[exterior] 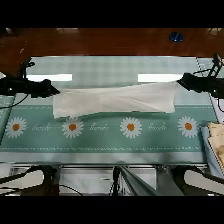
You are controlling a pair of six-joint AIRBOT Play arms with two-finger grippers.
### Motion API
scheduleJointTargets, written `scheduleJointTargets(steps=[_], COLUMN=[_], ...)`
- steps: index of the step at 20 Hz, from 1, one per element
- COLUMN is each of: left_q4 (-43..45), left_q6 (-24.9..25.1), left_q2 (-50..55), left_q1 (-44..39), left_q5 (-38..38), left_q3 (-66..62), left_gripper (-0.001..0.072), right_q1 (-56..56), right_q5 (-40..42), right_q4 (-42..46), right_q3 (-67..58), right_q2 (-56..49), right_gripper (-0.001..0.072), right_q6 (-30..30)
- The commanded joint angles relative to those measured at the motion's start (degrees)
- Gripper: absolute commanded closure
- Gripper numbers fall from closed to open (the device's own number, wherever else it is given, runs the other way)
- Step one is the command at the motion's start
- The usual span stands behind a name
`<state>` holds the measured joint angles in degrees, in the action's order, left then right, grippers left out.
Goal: Fold the shirts.
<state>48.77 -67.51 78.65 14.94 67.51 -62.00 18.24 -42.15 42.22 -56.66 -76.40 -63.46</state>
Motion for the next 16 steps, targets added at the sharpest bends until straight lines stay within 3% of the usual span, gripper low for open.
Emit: scheduleJointTargets(steps=[1,6,10,14,15,16], left_q4=[0.09,0.04,0.04,0.02,0.00,-0.31], left_q6=[1.53,1.53,1.55,1.55,1.75,2.45], left_q2=[2.51,10.23,12.46,12.46,12.46,12.44], left_q1=[1.09,-1.05,-0.96,-1.03,-1.05,-1.05], left_q5=[-0.44,-1.20,-4.57,-7.58,-7.52,-7.30], left_q3=[-1.44,-1.46,-1.49,-4.11,-4.90,-5.73], left_gripper=[0.0687,0.0686,0.0686,0.0682,0.0654,0.0547], right_q1=[-1.18,-7.52,-8.37,-8.35,-8.35,-8.31], right_q5=[1.68,4.09,9.90,8.66,7.80,6.47], right_q4=[0.33,3.52,6.95,13.05,14.16,15.17], right_q3=[-3.50,-3.50,-3.50,-3.50,-3.50,-3.50], right_q2=[-3.43,-8.68,-9.49,-9.49,-9.49,-9.44], right_gripper=[0.0695,0.0695,0.0695,0.0694,0.0693,0.0693], right_q6=[0.35,0.09,-4.98,-8.46,-8.98,-8.96])
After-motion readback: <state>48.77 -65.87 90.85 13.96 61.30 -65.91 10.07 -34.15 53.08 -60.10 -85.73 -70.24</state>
